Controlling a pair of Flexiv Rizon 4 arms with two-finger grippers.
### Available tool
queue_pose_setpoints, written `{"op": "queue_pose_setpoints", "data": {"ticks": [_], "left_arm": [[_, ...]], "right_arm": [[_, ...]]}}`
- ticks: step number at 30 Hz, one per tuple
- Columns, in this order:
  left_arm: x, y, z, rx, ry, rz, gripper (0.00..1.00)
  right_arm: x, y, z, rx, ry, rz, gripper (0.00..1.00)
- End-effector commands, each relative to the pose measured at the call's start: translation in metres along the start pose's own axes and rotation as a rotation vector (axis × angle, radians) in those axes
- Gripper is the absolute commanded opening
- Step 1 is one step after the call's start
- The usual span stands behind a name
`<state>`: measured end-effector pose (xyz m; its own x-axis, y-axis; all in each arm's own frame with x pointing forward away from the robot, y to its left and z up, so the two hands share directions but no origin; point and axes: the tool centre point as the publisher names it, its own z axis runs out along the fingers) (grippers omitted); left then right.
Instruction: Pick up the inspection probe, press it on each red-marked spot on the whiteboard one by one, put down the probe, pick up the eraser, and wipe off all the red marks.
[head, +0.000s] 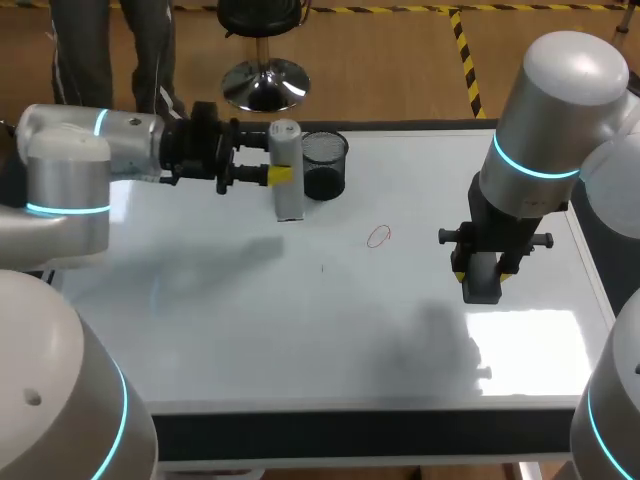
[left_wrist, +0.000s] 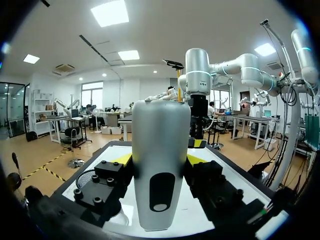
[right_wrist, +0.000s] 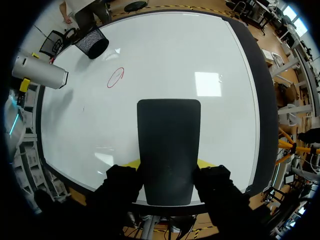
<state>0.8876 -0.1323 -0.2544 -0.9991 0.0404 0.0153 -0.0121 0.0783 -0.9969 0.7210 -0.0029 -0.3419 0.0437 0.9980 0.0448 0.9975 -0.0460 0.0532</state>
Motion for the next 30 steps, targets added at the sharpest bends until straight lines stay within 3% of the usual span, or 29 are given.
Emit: {"op": "queue_pose_setpoints", "data": {"ticks": [1,23,30], "left_arm": [[0.011,-0.004,-0.015,-0.007,-0.021,0.001,0.00],[0.028,0.010,-0.065,0.004,-0.082,-0.019,0.00],[0.029,0.011,-0.066,0.005,-0.082,-0.018,0.00]], "right_arm": [[-0.001,0.000,0.000,0.000,0.002,-0.001,0.00],[-0.001,0.000,0.000,0.000,0.002,-0.001,0.00],[-0.001,0.000,0.000,0.000,0.002,-0.001,0.00]]}}
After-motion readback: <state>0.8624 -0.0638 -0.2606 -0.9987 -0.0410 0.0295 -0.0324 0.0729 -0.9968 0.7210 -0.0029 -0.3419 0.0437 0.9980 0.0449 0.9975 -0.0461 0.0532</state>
